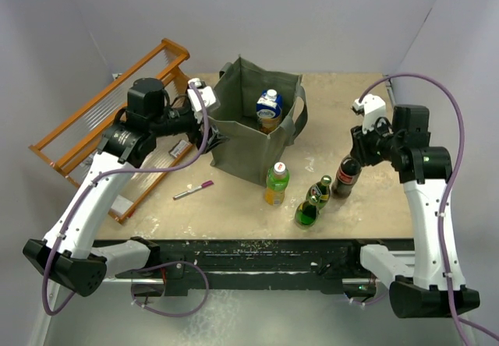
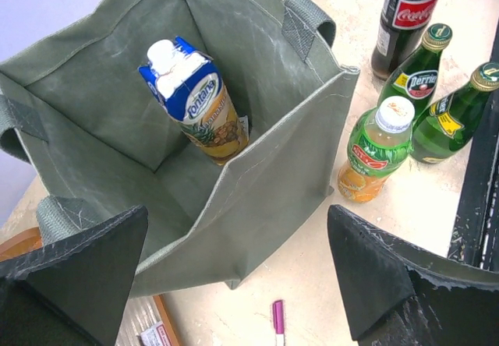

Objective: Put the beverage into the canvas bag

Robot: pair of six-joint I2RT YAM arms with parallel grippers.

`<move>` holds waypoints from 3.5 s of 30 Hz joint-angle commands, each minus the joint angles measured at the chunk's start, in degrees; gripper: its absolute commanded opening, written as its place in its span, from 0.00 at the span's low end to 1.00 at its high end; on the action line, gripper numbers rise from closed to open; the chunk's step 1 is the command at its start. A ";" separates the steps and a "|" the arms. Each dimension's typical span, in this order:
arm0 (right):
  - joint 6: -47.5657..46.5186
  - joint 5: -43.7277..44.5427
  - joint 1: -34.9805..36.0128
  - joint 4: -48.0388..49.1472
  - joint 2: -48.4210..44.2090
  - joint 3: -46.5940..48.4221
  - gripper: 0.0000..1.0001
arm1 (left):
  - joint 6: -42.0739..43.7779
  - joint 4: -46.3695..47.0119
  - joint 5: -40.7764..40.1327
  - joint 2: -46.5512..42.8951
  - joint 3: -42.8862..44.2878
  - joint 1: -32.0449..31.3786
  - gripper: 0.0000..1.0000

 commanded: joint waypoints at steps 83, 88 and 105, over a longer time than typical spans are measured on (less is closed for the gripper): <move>18.84 -7.87 30.62 37.59 58.92 80.65 0.00 | 14.20 -4.81 11.44 8.20 1.44 -8.07 0.56; 18.33 -7.10 30.59 37.67 58.91 81.52 0.00 | 14.21 -4.40 10.77 7.49 0.58 -7.75 0.61; 20.93 -6.86 30.68 40.51 59.45 92.45 0.00 | 12.98 -4.21 10.33 7.22 1.22 -6.45 0.62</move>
